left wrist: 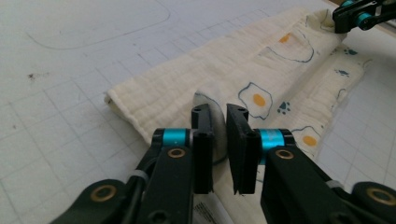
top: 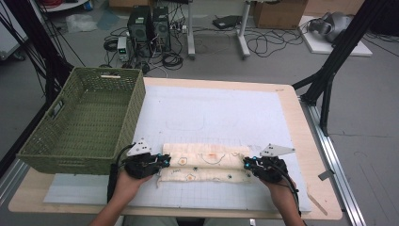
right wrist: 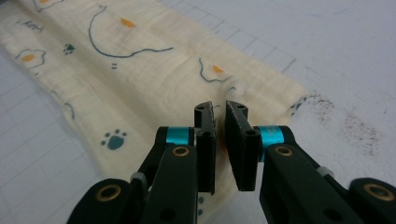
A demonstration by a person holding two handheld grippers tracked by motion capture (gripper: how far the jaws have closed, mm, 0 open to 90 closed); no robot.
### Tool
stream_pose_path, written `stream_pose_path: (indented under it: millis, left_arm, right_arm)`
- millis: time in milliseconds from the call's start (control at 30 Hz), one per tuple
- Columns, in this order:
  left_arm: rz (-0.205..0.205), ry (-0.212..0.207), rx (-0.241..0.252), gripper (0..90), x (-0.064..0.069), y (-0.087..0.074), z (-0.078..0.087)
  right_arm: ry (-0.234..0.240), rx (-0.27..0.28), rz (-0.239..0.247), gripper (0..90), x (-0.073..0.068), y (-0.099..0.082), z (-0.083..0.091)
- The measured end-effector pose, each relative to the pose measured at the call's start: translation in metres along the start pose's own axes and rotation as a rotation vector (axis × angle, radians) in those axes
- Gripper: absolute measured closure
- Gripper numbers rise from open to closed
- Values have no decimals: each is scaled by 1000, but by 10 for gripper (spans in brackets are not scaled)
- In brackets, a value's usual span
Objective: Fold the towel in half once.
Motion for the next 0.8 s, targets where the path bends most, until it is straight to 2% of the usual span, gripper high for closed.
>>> stream_pose_path:
  millis: [33, 100, 133, 267, 333, 400, 500, 600, 767, 800]
  left_arm:
    - [7, -5, 11, 761, -1, 1, 3]
    - [32, -11, 35, 623, -3, 4, 9]
    - [31, -7, 53, 593, -4, 7, 12]
    - [59, 3, 106, 550, -11, 17, 21]
    - [69, 17, 114, 550, -15, 19, 23]
    - [73, 22, 107, 550, -18, 19, 21]
    - [81, 29, 96, 548, -21, 19, 15]
    - [69, 46, 102, 545, -21, 21, 12]
    - [51, 109, 74, 550, -26, 20, 4]
    - [57, 105, 67, 552, -25, 20, 1]
  right_arm:
    - [6, 3, 3, 813, -1, -1, 2]
    - [15, 19, -3, 774, -1, -2, 8]
    - [17, 40, -14, 749, 0, -1, 11]
    - [32, 150, -61, 707, 7, 10, 28]
    - [23, 172, -63, 700, 9, 14, 32]
    - [13, 163, -64, 691, 9, 15, 32]
    - [10, 116, -54, 685, 8, 10, 21]
    - [-1, 64, -51, 671, 9, 5, 10]
    - [-3, 34, -87, 668, 14, 4, 0]
    - [2, 18, -107, 668, 15, 4, -3]
Point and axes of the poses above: each handheld gripper's, and its own axes: z roughly backward along the jaws, y roughly out of its top, x roughly to its right, the point moved 5 cm from there along -z, roughly forward along the jaws, and after that the axes turned 7 degrees about -x, right-handed, at the moved point
